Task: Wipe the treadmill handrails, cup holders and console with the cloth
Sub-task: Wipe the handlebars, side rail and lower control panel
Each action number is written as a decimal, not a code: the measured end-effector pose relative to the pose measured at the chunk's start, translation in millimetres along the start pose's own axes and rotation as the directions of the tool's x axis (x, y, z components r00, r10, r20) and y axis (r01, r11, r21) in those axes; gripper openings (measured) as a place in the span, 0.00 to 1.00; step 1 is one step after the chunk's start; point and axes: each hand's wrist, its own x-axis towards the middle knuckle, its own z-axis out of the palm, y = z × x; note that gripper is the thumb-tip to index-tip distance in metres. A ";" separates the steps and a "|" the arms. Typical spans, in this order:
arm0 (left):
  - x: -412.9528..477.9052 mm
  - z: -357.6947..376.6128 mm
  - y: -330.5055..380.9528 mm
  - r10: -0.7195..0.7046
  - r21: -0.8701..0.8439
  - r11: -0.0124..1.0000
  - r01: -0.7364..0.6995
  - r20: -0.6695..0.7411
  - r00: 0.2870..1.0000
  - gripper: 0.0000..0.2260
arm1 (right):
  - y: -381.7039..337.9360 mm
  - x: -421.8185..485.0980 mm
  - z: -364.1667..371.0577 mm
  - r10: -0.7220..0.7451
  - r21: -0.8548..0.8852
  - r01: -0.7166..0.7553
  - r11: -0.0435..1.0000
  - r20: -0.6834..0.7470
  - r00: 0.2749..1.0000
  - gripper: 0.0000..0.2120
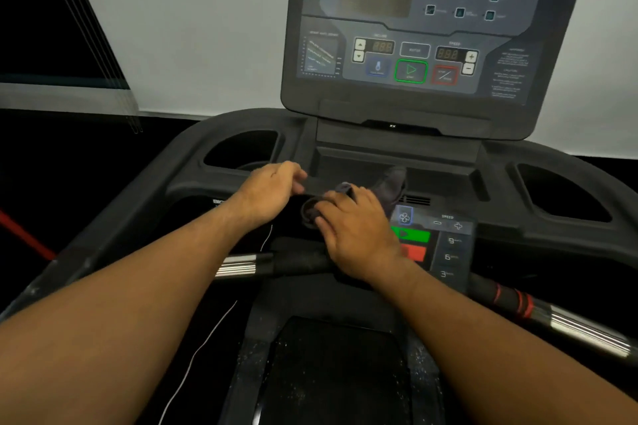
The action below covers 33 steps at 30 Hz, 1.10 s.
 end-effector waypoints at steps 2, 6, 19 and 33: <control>-7.5 -19.9 -11.6 -0.004 0.077 0.997 0.007 -0.041 0.999 0.19 | -12.8 0.7 5.2 -0.079 -0.039 0.078 0.996 -0.005 0.997 0.15; -19.6 -41.8 -34.3 -0.036 0.154 0.987 0.048 -0.085 0.996 0.16 | -36.2 -8.1 12.6 -0.156 -0.117 0.165 0.979 0.087 0.984 0.16; -56.0 -48.7 -67.3 0.078 0.310 0.948 -0.065 -0.030 0.996 0.24 | -84.6 -9.4 23.1 0.010 -0.069 0.002 0.998 0.179 0.984 0.22; -76.0 -67.8 -74.9 0.059 0.492 0.866 -0.093 0.083 0.995 0.26 | -84.7 -5.4 28.9 0.001 -0.075 0.009 0.997 0.126 0.992 0.18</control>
